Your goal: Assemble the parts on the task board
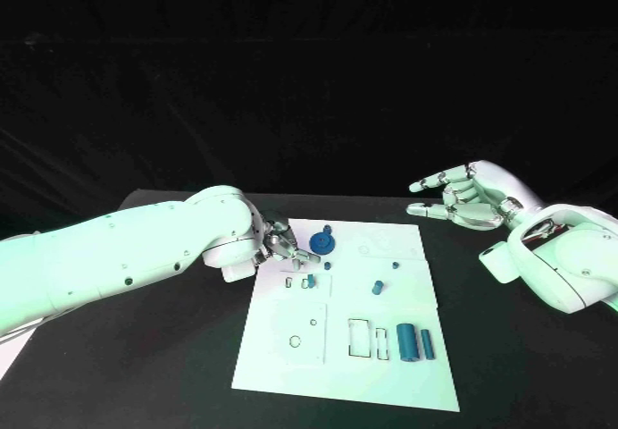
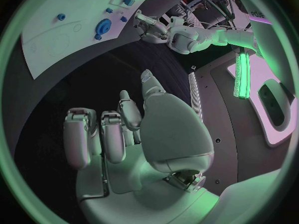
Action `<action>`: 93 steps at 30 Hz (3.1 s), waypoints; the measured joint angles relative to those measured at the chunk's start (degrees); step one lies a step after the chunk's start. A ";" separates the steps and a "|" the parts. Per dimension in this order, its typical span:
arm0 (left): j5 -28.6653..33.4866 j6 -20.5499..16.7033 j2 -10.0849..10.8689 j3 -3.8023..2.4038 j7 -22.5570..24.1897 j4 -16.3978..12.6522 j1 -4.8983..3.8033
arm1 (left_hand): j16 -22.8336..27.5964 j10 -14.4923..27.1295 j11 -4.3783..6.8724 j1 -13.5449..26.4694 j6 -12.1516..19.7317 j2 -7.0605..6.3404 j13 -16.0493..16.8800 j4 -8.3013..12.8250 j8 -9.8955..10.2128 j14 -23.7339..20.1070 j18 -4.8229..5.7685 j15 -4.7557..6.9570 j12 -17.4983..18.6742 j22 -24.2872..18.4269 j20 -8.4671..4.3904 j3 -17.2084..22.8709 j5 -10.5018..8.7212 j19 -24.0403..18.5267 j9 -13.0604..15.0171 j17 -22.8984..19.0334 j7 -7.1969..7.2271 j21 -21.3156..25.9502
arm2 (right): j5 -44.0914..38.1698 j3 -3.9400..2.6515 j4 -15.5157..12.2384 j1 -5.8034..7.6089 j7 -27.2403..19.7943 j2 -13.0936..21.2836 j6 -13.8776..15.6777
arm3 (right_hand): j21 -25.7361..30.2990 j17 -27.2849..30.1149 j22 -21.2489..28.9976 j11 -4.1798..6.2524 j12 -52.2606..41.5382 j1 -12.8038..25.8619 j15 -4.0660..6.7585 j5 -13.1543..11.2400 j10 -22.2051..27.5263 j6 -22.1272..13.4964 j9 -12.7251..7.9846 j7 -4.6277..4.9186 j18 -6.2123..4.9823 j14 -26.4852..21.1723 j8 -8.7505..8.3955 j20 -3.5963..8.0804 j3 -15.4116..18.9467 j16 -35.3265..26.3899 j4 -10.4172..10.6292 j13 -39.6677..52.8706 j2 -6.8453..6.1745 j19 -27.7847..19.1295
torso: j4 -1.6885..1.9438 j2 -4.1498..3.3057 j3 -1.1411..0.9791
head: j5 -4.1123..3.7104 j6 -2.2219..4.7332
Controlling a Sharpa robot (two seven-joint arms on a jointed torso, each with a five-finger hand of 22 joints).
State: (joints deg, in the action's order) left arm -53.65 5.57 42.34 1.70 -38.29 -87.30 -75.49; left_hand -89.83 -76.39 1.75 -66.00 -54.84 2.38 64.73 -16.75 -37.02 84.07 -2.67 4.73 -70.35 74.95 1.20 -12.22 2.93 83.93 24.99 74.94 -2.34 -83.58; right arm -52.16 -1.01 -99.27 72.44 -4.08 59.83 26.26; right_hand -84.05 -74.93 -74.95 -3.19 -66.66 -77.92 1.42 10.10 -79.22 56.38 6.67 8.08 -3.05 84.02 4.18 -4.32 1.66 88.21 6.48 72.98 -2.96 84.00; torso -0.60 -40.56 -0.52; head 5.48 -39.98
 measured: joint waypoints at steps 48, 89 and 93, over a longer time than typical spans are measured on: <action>-6.55 10.39 -8.94 1.33 -1.63 8.71 0.27 | 0.00 -0.50 0.51 -1.39 1.42 2.44 1.75 0.24 -3.31 0.01 -0.01 0.40 -1.32 -0.03 -0.40 -2.09 0.00 -0.01 4.15 -0.03 0.62 -1.31 | -0.01 0.13 1.85 -0.78 0.22 -1.13 0.27 | 0.20 0.03 0.03 0.00 0.24 -0.22 0.00 0.88 0.00 0.00 0.18 0.00 0.00 0.00 0.00 0.00 0.31 0.00 -0.31 -0.13 0.22 0.00 | 0.12 -0.02 -0.04 | 0.76 -1.52; -5.88 12.01 -9.99 1.21 -1.67 9.40 0.23 | 0.00 -0.57 0.57 -13.78 4.06 4.39 1.80 4.97 -3.97 0.01 -0.02 0.80 -1.21 -0.04 -0.61 6.83 -0.15 0.20 6.36 -0.04 1.01 -1.33 | 0.03 0.20 2.44 -1.33 0.82 -1.68 -0.97 | 0.18 0.00 0.00 0.00 0.24 -0.22 0.00 0.88 0.00 0.00 0.20 0.00 0.00 0.00 0.00 0.00 0.30 0.00 -0.31 -0.11 0.22 0.00 | 0.07 -0.15 0.01 | 1.25 -1.76; -5.64 12.02 -10.00 1.17 -1.63 9.39 0.19 | 0.00 -0.35 0.78 -15.27 4.28 3.16 1.32 5.82 -3.06 0.01 -0.02 0.79 -0.86 -0.04 -0.61 9.76 2.05 0.20 6.27 -0.03 0.79 -1.33 | 0.03 0.20 2.46 -1.36 0.86 -1.71 -1.06 | 0.18 0.01 0.00 0.00 0.24 -0.22 0.00 0.88 0.00 0.00 0.19 0.00 0.00 0.00 0.00 0.01 0.30 0.00 -0.31 -0.10 0.22 0.00 | 0.08 -0.15 0.02 | 1.22 -1.88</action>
State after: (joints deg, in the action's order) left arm -59.29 17.59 32.34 2.87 -39.92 -77.90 -75.30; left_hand -89.82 -76.74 2.53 -81.28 -50.55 5.54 66.05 -10.93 -40.08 84.08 -2.70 5.52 -71.21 74.91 0.59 -2.46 4.98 84.14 31.27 74.91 -1.55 -84.91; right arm -52.13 -0.81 -96.81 71.09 -3.22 58.12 25.20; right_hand -83.87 -74.93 -74.95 -3.19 -66.42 -78.14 1.42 10.98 -79.22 56.39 6.87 8.08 -3.05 84.03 4.18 -4.32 1.96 88.21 6.16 72.88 -2.74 84.00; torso -0.52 -40.72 -0.51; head 6.70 -41.86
